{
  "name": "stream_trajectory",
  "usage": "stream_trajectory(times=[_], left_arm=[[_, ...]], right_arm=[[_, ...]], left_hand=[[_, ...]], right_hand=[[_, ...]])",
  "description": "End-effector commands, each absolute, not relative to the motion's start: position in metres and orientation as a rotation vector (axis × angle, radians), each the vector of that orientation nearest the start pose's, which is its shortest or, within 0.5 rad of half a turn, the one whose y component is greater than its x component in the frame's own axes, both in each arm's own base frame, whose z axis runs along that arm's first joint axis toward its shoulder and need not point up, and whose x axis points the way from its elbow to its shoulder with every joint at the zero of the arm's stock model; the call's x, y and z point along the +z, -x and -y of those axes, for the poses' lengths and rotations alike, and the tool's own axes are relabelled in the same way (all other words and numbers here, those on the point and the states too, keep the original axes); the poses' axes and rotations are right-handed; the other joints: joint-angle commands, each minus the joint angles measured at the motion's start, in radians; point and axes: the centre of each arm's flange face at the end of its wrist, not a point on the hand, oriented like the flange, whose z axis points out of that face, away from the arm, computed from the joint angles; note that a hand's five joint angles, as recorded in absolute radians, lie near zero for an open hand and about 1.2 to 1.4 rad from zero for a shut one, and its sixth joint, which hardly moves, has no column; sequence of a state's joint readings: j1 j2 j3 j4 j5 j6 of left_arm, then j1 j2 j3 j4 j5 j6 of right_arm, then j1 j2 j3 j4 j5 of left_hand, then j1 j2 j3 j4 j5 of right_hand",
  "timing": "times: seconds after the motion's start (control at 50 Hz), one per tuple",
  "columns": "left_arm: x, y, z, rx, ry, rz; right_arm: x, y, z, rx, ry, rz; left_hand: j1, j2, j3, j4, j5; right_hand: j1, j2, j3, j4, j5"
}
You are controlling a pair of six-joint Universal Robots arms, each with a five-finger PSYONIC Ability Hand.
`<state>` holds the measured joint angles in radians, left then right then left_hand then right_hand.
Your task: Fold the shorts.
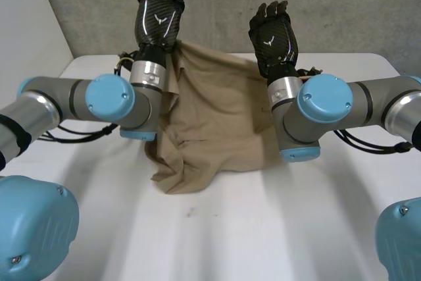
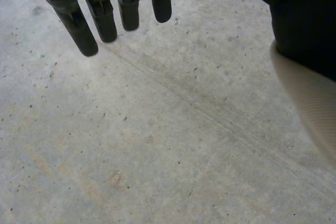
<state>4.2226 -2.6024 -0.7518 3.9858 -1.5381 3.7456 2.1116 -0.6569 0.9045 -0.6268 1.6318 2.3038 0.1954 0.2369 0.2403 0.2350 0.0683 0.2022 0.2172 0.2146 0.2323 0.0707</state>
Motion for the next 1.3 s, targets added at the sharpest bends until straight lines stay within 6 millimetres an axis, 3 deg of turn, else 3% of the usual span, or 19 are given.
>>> stream_trajectory(times=[0.02, 0.14, 0.22, 0.4, 0.48, 0.6, 0.78, 0.9, 0.98, 1.1, 1.18, 1.3], left_arm=[[0.205, 0.368, 0.399, -2.681, -0.782, -1.241], [0.221, 0.347, 0.379, -2.605, -0.687, -1.339], [0.235, 0.332, 0.356, -2.544, -0.654, -1.418], [0.258, 0.301, 0.293, -2.517, -0.667, -1.722], [0.265, 0.292, 0.277, -2.510, -0.654, -1.817], [0.263, 0.287, 0.269, -2.476, -0.677, -1.871], [0.248, 0.288, 0.263, -2.404, -0.741, -1.993], [0.220, 0.292, 0.260, -2.342, -0.692, -2.218], [0.203, 0.289, 0.243, -2.233, -0.676, -2.396], [0.185, 0.286, 0.209, -2.040, -0.726, -2.598], [0.173, 0.283, 0.189, -1.893, -0.788, -2.685], [0.158, 0.278, 0.177, -1.769, -0.823, -2.736]], right_arm=[[0.232, -0.352, 0.365, -2.739, 1.025, -1.603], [0.256, -0.317, 0.352, -2.625, 0.982, -1.747], [0.258, -0.295, 0.344, -2.506, 0.952, -1.882], [0.238, -0.259, 0.319, -2.108, 0.997, -2.092], [0.227, -0.253, 0.307, -1.986, 1.031, -2.146], [0.208, -0.250, 0.293, -1.874, 1.066, -2.202], [0.191, -0.246, 0.281, -1.796, 1.081, -2.253], [0.189, -0.249, 0.281, -1.818, 1.093, -2.227], [0.185, -0.247, 0.285, -1.832, 1.154, -2.232], [0.168, -0.249, 0.288, -1.791, 1.329, -2.198], [0.155, -0.249, 0.293, -1.738, 1.371, -2.173], [0.140, -0.254, 0.302, -1.693, 1.384, -2.150]], left_hand=[[-0.021, -0.062, -0.066, -0.060, -0.068], [-0.021, -0.062, -0.066, -0.060, -0.068], [-0.021, -0.062, -0.066, -0.060, -0.068], [-0.020, -0.062, -0.065, -0.060, -0.068], [-0.020, -0.062, -0.065, -0.060, -0.068], [-0.017, -0.059, -0.062, -0.057, -0.065], [-0.020, -0.062, -0.065, -0.060, -0.068], [0.003, -0.038, -0.042, -0.036, -0.044], [0.041, 0.000, -0.003, 0.002, -0.006], [0.311, 0.270, 0.266, 0.271, 0.264], [0.385, 0.344, 0.340, 0.345, 0.338], [0.376, 0.335, 0.331, 0.337, 0.329]], right_hand=[[-0.028, -0.043, -0.040, -0.058, -0.071], [-0.028, -0.043, -0.040, -0.058, -0.071], [-0.028, -0.043, -0.040, -0.058, -0.071], [-0.028, -0.043, -0.040, -0.058, -0.071], [-0.028, -0.043, -0.040, -0.058, -0.071], [-0.028, -0.043, -0.040, -0.058, -0.071], [-0.028, -0.043, -0.040, -0.058, -0.071], [-0.028, -0.043, -0.040, -0.058, -0.071], [-0.027, -0.041, -0.039, -0.057, -0.070], [0.238, 0.223, 0.225, 0.208, 0.195], [0.332, 0.317, 0.320, 0.302, 0.289], [0.355, 0.340, 0.343, 0.325, 0.312]])
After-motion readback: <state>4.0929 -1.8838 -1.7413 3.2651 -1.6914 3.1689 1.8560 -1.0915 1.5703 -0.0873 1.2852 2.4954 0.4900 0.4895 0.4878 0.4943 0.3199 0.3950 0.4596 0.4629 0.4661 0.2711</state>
